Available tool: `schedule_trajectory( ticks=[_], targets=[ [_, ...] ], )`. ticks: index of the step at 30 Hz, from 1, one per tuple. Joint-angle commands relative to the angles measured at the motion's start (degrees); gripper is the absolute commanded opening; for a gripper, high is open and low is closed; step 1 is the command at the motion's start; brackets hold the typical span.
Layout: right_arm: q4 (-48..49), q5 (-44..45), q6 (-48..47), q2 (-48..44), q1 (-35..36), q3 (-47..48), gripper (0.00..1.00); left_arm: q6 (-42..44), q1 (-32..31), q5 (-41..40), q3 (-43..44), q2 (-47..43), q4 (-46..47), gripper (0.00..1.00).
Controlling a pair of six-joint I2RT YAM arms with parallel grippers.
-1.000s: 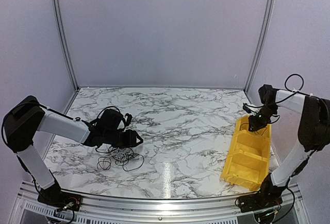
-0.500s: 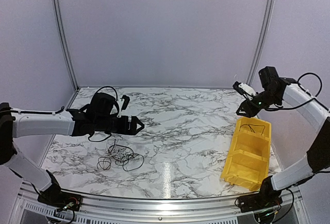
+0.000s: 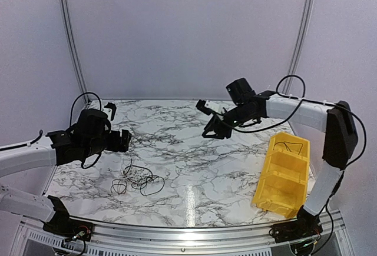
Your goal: Untangle the cables
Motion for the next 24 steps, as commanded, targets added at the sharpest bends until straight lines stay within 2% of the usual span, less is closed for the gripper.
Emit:
schedule_trajectory(
  ticks=[1, 3, 7, 10, 15, 24],
  targets=[
    [9.8, -1.2, 2.6, 7.2, 8.6, 5.8, 0.35, -0.3, 4.2, -3.2, -0.9, 4.8, -6.3, 0.99],
    [11.0, -2.5, 1.7, 11.3, 11.4, 8.4, 0.35, -0.8, 4.4, -3.1, -1.4, 5.5, -4.7, 0.99],
    [11.4, -3.0, -4.0, 19.3, 16.2, 13.3, 0.32, -6.5, 5.0, -3.5, -6.5, 0.1, 3.7, 0.99],
    [11.1, -1.2, -9.6, 23.8, 18.9, 15.6, 0.29, -5.0, 6.0, 1.4, -9.7, -2.7, 9.1, 0.96],
    [10.5, -2.8, -11.3, 26.6, 20.5, 17.3, 0.32, -5.3, 6.4, 3.0, -7.7, -1.2, 4.4, 0.88],
    [8.8, -2.0, -14.5, 28.8, 23.3, 18.2, 0.37, -6.9, 6.4, 3.4, -7.8, -0.6, 4.3, 0.87]
  ],
)
